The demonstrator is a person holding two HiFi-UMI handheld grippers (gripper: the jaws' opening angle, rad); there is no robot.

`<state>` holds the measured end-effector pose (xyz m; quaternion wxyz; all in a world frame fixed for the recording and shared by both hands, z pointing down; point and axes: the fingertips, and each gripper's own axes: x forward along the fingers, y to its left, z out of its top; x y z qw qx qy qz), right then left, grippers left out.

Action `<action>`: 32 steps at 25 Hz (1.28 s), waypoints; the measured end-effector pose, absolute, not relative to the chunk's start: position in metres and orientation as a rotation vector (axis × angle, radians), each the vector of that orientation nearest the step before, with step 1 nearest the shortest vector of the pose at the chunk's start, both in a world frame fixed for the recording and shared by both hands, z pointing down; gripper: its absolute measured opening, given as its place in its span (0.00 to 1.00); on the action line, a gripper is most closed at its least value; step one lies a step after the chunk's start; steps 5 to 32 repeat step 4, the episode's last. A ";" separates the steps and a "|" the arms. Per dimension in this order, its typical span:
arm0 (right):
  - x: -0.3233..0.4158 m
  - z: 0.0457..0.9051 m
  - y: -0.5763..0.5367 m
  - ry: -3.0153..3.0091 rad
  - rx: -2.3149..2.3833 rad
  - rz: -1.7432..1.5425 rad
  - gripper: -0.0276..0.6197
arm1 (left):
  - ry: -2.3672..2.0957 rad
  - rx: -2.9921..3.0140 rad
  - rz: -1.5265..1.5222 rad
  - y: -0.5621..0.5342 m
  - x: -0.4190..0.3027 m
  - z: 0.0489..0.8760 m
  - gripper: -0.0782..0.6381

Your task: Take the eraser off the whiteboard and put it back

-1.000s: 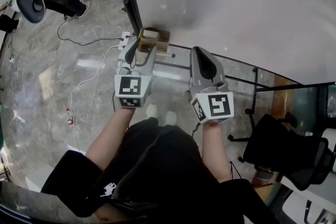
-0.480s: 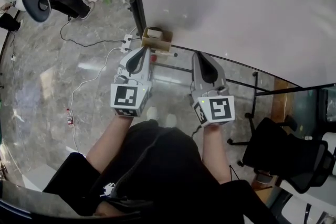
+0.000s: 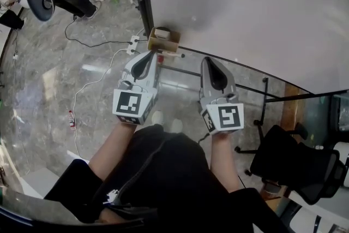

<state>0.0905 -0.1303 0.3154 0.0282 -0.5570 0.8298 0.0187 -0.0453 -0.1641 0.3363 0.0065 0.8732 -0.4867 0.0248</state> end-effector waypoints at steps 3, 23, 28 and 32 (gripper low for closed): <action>0.093 0.315 -0.130 2.564 -1.719 0.066 0.06 | -1.516 2.743 0.074 -0.162 -0.041 0.335 0.11; 0.094 0.315 -0.130 2.565 -1.720 0.068 0.06 | -1.515 2.746 0.072 -0.161 -0.039 0.334 0.11; 0.094 0.315 -0.130 2.565 -1.720 0.068 0.06 | -1.515 2.746 0.072 -0.161 -0.039 0.334 0.11; 0.094 0.315 -0.130 2.565 -1.720 0.068 0.06 | -1.515 2.746 0.072 -0.161 -0.039 0.334 0.11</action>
